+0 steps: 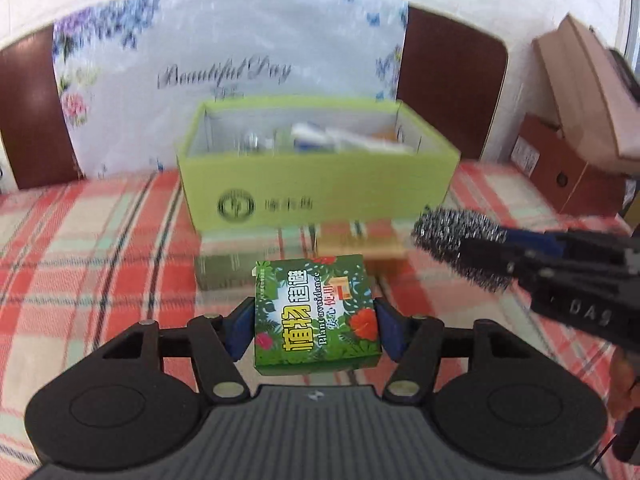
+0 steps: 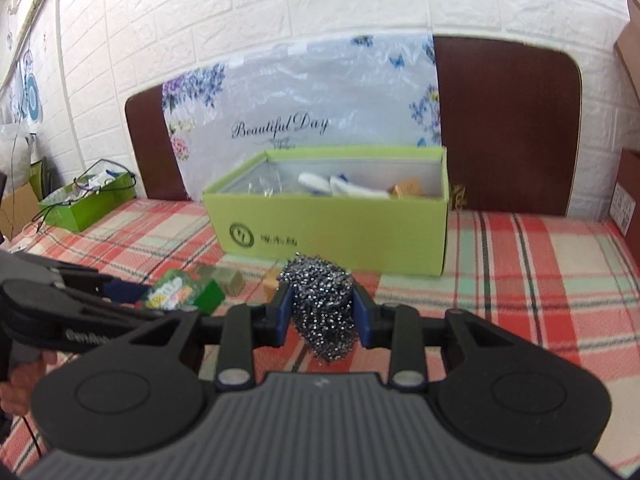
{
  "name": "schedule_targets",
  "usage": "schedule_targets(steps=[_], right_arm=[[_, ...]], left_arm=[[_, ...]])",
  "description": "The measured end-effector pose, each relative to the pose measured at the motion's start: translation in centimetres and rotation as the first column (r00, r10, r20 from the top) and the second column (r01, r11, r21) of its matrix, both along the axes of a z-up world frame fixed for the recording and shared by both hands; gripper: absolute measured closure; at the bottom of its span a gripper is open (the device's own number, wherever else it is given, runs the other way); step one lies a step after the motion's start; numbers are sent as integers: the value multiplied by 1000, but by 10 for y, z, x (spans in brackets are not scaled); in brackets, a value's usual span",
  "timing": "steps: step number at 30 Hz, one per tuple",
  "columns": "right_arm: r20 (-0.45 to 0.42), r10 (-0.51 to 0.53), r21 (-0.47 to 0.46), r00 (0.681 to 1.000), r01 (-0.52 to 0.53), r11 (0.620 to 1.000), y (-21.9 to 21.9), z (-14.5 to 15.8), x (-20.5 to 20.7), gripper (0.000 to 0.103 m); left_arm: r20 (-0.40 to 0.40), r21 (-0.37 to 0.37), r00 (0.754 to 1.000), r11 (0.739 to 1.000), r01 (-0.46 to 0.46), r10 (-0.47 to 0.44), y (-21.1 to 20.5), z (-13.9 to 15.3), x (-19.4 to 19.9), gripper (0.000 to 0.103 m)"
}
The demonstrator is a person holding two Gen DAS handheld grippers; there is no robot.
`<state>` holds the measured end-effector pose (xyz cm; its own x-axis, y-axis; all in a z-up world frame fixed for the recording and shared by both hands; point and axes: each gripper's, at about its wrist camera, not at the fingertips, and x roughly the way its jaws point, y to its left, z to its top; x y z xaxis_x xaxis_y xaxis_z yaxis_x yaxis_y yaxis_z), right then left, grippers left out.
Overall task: Organize objects
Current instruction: 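Carry the green box and steel wool into the lime box, open both tools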
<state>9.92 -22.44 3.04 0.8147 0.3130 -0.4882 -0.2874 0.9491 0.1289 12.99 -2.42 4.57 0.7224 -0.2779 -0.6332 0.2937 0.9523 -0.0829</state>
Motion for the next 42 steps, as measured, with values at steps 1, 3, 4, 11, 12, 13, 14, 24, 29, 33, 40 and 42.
schedule_targets(steps=[1,3,4,11,12,13,14,24,29,33,40,42], right_arm=[[19,-1,-2,1000,1,1000,-1,7,2,71],[57,-1,-11,998,2,1000,-1,20,7,71],[76,-2,-16,997,3,1000,-2,26,11,71],[164,-13,-52,986,22,998,2,56,46,71],[169,-16,-54,986,25,998,2,57,53,71],[172,-21,-53,985,30,998,2,58,61,71],[175,-28,-52,984,37,998,3,58,69,71],[154,-77,-75,985,89,993,10,33,146,71],[130,-74,-81,989,85,993,13,15,175,71],[120,-81,-83,989,91,992,18,2,192,65],[144,-67,-149,987,89,985,24,-15,190,10],[150,-62,-149,987,85,985,24,-15,185,3]], left_arm=[[17,-12,1000,1000,-2,2,1,9,4,39],[47,-40,999,999,-13,15,3,27,13,39],[61,-54,998,998,-20,23,4,35,19,38],[153,-61,982,993,-98,106,10,79,63,38],[157,-66,981,992,-106,115,12,83,71,38],[156,-72,980,991,-112,122,14,85,80,38],[155,-71,979,990,-121,131,14,86,87,38],[119,-52,976,983,-178,183,21,63,163,38],[86,-47,978,982,-184,187,24,49,188,38],[79,-65,980,982,-176,181,26,41,200,37],[126,-80,968,975,-207,216,32,33,194,13],[118,-77,967,973,-217,225,33,32,191,13]])
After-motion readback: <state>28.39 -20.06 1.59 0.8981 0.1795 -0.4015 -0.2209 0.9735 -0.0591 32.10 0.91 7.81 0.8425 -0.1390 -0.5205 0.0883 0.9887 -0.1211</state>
